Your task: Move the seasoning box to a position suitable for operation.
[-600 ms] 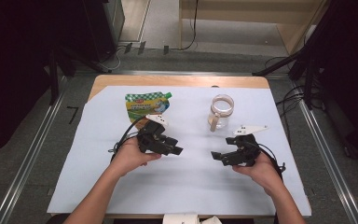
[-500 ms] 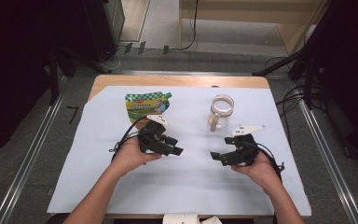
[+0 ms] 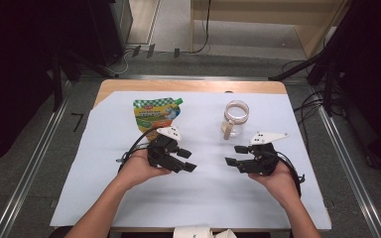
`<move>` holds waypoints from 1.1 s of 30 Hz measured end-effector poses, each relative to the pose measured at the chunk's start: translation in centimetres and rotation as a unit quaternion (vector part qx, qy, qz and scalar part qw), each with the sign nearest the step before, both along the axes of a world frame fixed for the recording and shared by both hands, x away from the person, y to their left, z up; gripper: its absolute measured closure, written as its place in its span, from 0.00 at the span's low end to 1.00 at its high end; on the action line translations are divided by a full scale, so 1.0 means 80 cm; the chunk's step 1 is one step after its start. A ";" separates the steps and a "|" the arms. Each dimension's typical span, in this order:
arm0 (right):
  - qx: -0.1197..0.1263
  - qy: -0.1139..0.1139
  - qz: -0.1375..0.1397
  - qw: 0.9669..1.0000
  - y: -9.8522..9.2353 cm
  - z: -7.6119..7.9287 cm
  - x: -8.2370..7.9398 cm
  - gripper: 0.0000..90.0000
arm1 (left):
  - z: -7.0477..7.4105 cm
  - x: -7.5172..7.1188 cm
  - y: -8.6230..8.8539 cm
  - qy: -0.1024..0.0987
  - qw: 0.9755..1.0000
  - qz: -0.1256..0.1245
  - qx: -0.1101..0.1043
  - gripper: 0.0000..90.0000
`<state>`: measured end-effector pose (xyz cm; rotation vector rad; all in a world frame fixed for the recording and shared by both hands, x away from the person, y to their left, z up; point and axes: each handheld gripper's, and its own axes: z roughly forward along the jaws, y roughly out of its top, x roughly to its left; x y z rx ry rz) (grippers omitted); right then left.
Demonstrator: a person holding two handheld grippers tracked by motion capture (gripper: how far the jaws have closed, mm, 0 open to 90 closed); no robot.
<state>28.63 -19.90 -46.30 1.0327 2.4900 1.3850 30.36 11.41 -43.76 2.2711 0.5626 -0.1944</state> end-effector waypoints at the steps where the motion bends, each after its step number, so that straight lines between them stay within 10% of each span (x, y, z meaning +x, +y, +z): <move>1: 0.000 0.000 0.000 1.000 0.000 0.000 0.000 0.45 | 0.000 0.000 0.000 0.000 1.000 0.000 0.000 0.48; 13: -0.005 -0.008 -0.005 1.000 -0.004 -0.001 0.000 0.46 | 0.006 0.000 0.005 -0.004 1.000 0.008 -0.025 0.60; 16: -0.009 -0.004 -0.003 1.000 -0.002 -0.002 0.001 0.46 | 0.005 0.006 0.006 0.020 0.999 0.016 -0.020 0.50; 33: -0.010 -0.018 -0.053 0.998 -0.018 -0.001 0.026 0.46 | 0.017 0.005 0.016 -0.004 0.999 0.031 -0.023 0.44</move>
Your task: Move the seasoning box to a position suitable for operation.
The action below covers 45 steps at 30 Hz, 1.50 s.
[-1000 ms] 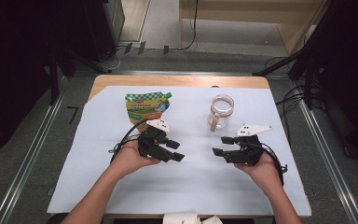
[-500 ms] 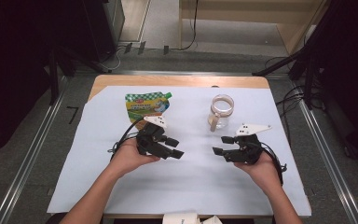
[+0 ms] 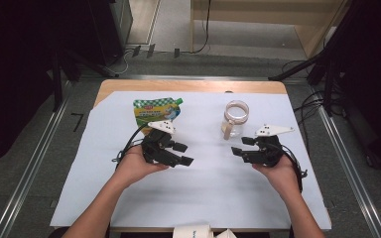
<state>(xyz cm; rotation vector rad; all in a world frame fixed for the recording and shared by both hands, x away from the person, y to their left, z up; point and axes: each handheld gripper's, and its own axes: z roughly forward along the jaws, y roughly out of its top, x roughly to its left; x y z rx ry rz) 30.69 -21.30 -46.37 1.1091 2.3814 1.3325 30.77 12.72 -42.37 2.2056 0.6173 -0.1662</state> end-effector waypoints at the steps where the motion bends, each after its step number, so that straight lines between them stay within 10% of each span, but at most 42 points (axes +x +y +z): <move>1: 0.000 -0.002 -0.003 1.000 -0.001 0.000 0.002 0.46 | 0.001 0.000 0.000 -0.005 1.000 -0.001 0.005 0.45; 31: -0.013 -0.022 -0.123 0.992 -0.010 -0.035 0.075 0.29 | 0.011 0.007 0.005 -0.016 1.000 0.018 -0.006 0.44; 45: 0.003 -0.051 -0.112 0.992 0.016 -0.059 0.108 0.13 | 0.006 0.007 0.007 -0.002 1.000 0.022 -0.009 0.44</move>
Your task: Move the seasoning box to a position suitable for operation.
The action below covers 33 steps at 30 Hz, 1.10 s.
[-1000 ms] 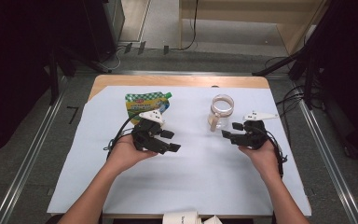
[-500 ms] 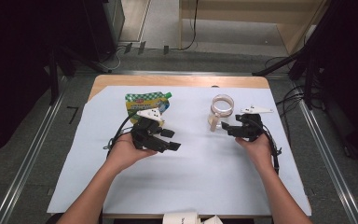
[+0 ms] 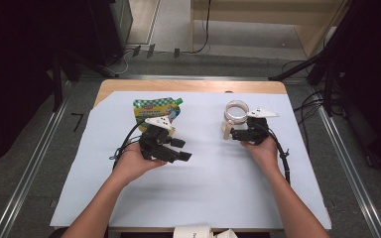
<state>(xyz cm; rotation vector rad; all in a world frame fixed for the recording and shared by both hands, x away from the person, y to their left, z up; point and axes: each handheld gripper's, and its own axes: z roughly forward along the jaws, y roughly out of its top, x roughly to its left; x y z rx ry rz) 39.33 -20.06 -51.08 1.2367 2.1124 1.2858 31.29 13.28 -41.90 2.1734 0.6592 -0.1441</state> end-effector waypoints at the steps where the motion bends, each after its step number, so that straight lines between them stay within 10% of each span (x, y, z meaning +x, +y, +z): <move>1: 0.001 0.000 0.001 1.000 0.001 -0.001 0.001 0.13 | 0.000 0.000 0.000 0.005 1.000 -0.001 -0.001 0.45; 33: 0.015 -0.027 0.021 0.999 0.025 0.009 -0.002 0.13 | -0.005 -0.009 0.019 0.001 1.000 0.023 -0.003 0.44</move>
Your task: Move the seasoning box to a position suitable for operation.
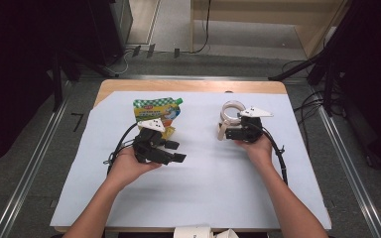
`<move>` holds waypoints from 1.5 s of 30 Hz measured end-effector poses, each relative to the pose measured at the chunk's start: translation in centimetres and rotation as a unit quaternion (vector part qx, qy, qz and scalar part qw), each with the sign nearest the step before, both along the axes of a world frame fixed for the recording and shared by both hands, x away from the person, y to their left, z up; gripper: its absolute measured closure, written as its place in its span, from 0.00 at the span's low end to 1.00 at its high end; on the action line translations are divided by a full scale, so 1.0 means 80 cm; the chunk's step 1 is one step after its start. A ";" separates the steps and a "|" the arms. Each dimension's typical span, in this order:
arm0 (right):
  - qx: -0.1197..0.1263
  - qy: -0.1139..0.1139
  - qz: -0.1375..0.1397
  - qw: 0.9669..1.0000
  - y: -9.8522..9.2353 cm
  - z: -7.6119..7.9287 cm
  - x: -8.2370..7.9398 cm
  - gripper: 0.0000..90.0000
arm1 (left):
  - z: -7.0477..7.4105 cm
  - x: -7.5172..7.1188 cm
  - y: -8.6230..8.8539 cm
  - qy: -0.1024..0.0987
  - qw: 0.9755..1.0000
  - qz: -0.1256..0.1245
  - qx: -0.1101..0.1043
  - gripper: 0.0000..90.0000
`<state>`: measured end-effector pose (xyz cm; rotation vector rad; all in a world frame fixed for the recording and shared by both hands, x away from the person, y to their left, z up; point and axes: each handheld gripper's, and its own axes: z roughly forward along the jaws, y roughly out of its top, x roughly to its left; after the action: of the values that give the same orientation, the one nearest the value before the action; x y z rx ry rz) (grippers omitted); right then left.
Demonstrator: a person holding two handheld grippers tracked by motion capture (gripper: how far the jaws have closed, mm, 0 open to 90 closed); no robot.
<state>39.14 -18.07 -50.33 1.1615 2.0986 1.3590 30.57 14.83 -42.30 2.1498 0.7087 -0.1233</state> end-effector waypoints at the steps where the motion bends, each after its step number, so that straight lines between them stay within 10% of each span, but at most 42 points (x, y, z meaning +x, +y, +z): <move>1: 0.004 -0.001 0.005 1.000 0.002 0.003 -0.004 0.13 | 0.000 0.000 0.000 0.000 1.000 0.000 0.000 0.44; 30: 0.003 0.020 0.083 0.996 0.037 0.020 -0.111 0.13 | 0.001 0.016 -0.005 0.006 1.000 0.003 -0.002 0.47; 45: -0.028 0.019 0.160 0.987 0.095 0.000 -0.135 0.13 | 0.002 0.015 0.000 -0.004 1.000 0.011 0.001 0.48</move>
<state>28.34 -10.43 -50.33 0.8611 2.4134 1.4083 31.80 14.87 -42.14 2.1422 0.7285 -0.1013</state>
